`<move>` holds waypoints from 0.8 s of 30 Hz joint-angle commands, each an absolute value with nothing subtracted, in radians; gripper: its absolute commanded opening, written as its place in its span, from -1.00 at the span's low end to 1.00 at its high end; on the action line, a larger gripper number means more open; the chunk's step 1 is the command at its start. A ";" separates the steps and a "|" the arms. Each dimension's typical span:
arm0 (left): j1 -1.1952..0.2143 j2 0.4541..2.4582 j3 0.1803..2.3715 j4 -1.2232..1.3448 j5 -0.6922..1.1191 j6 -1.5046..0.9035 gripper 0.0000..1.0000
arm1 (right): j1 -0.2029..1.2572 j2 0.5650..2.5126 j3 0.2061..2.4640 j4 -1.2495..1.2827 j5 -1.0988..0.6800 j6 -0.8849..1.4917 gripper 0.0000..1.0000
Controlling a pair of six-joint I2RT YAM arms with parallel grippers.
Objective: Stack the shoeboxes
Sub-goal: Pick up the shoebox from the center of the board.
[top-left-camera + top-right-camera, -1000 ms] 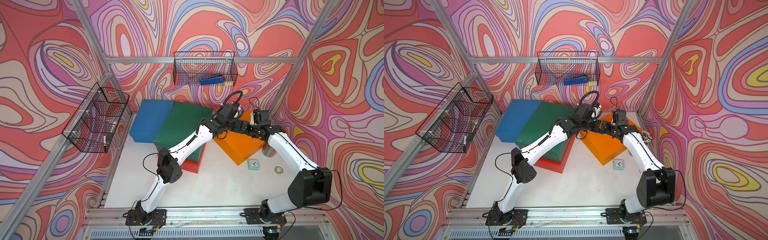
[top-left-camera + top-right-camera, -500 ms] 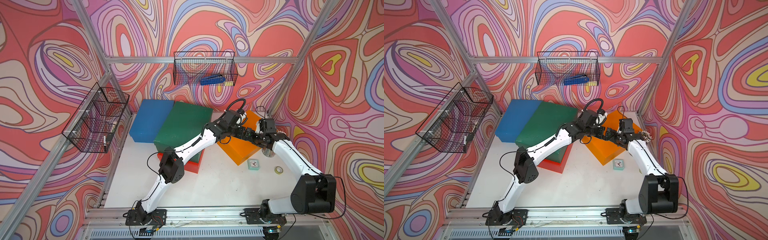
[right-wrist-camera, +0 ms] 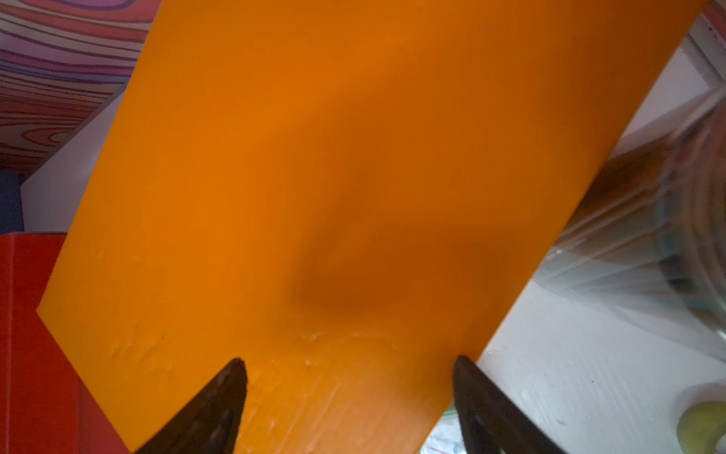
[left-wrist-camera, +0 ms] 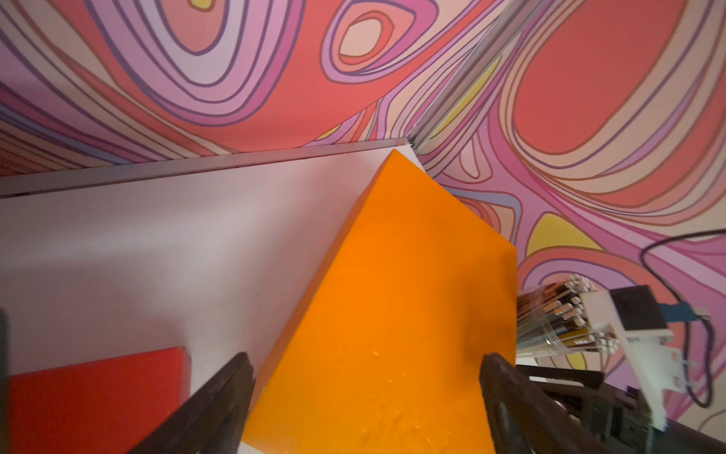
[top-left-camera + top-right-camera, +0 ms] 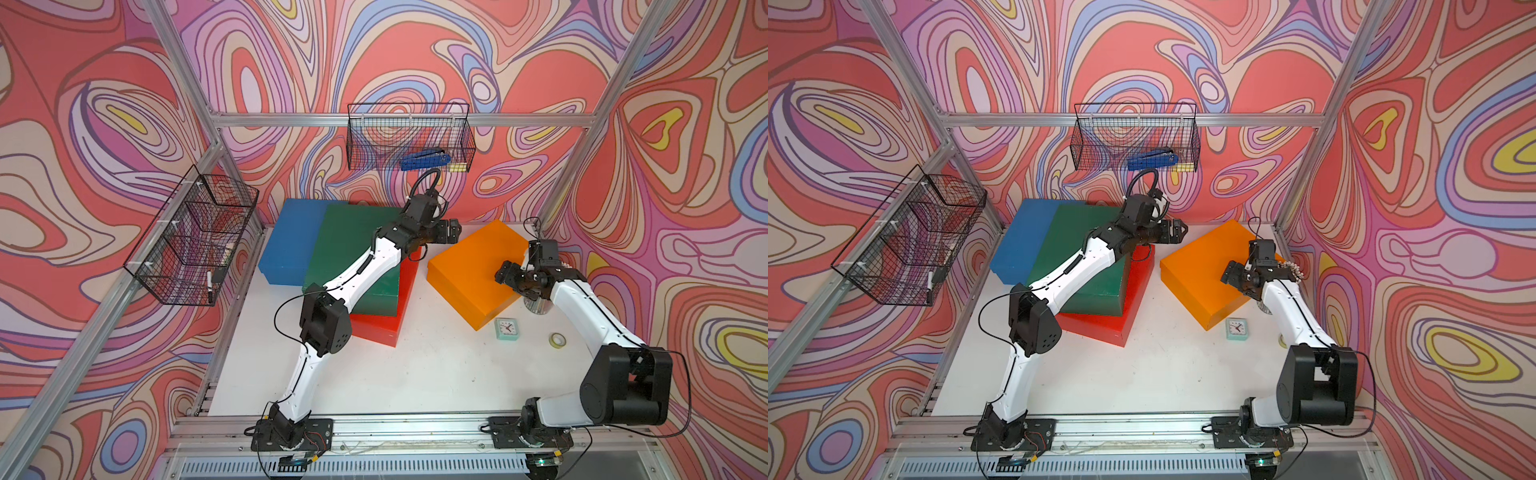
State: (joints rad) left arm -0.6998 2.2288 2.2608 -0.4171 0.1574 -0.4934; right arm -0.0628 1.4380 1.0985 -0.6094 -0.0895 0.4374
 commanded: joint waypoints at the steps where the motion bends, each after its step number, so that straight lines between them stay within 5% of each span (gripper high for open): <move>1: -0.724 2.236 2.336 -0.440 0.146 -0.470 0.86 | -0.061 1.428 1.081 -0.620 -0.127 0.471 0.77; 24: -0.698 2.545 2.511 -0.426 0.147 -0.457 1.00 | -0.068 1.329 0.910 -0.463 -0.213 0.649 0.96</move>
